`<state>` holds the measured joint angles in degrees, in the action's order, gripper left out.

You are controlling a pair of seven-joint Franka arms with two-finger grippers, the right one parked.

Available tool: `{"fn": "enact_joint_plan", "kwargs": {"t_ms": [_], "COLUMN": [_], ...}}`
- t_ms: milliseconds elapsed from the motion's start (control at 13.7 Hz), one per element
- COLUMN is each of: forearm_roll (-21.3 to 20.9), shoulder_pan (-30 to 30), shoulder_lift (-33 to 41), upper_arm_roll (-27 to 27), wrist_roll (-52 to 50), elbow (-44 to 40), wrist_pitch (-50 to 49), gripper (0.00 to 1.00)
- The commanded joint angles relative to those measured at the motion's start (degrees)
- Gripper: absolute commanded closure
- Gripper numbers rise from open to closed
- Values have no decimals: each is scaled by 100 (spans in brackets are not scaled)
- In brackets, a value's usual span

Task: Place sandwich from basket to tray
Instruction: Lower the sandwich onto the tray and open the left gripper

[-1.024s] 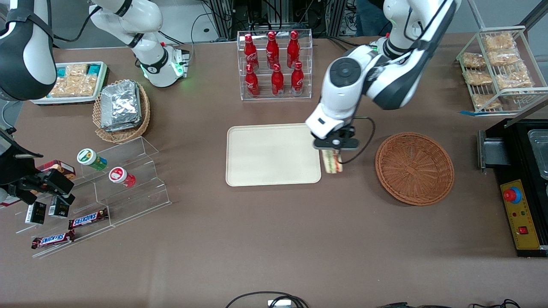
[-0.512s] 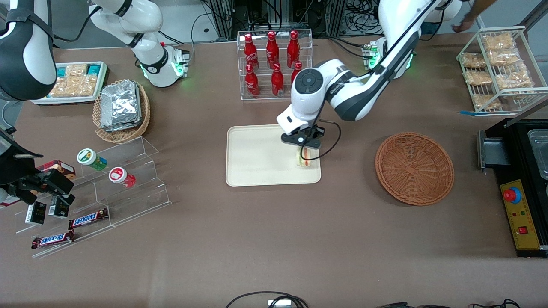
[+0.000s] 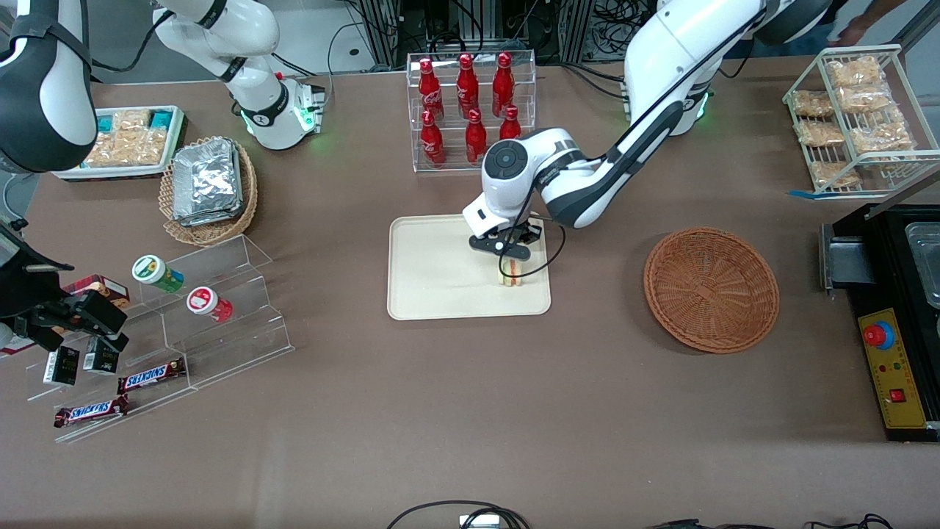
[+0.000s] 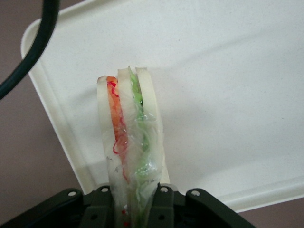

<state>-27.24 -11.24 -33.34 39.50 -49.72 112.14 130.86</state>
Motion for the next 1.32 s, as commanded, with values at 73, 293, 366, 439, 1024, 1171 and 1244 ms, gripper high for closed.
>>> {"fn": "enact_joint_plan", "kwargs": {"t_ms": [73,293,366,439,1024,1171,1244], "forearm_roll": [-185,-185,-185,-185,-71,121,279], "shoulder_pan": [-80,-89,-80,-71,454,858,1043], "shoulder_lift": [-182,-182,-164,-120,204,555,705], "upper_arm_roll": [-39,-39,-39,-39,-30,-30,-30], "wrist_roll": [-188,-231,-353,-381,-1066,-1031,-970], "elbow": [-149,-140,-148,-166,-1395,-1414,-1423], "wrist_pitch": [18,-17,-26,-35,-1571,-1967,-2073], "gripper": [61,1,0,0,0,0,0]}}
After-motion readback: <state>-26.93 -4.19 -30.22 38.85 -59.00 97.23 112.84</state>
